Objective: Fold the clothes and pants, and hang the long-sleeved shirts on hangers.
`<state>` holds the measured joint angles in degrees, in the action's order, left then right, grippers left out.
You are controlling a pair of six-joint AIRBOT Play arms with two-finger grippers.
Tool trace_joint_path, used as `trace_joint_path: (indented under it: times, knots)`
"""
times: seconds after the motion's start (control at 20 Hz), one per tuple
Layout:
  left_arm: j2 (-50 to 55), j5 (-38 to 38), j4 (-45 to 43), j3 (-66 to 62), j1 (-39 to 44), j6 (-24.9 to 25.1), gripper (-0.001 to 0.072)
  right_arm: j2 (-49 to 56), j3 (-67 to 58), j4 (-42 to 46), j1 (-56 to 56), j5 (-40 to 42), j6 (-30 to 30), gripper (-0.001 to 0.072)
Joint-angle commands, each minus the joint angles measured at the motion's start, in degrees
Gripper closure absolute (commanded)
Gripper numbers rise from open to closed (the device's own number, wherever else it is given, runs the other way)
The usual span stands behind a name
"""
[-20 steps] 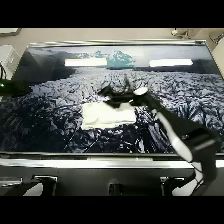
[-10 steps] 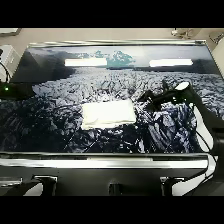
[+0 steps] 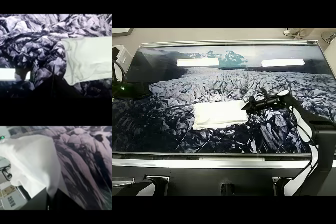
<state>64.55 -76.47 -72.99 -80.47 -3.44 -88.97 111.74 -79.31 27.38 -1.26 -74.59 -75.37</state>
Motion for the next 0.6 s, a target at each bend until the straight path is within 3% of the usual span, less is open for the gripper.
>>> trace_joint_path:
  times: [0.0, 0.25, 0.55]
  knots:
    - [0.0, 0.0, 0.3, 0.0, 0.7, -0.7, 0.0685, 0.8, -0.7, -1.1, 0.3, -2.7, 2.5, 0.0677]
    - [0.1, 0.0, 0.6, 0.0, 0.7, -1.2, 0.0685, -0.3, -10.5, 0.6, -2.3, -4.8, 2.1, 0.0677]
    - [0.1, 0.0, 0.6, 0.0, 0.7, -1.7, 0.0685, -1.2, -19.9, 0.6, -22.6, -5.6, -5.8, 0.0678]
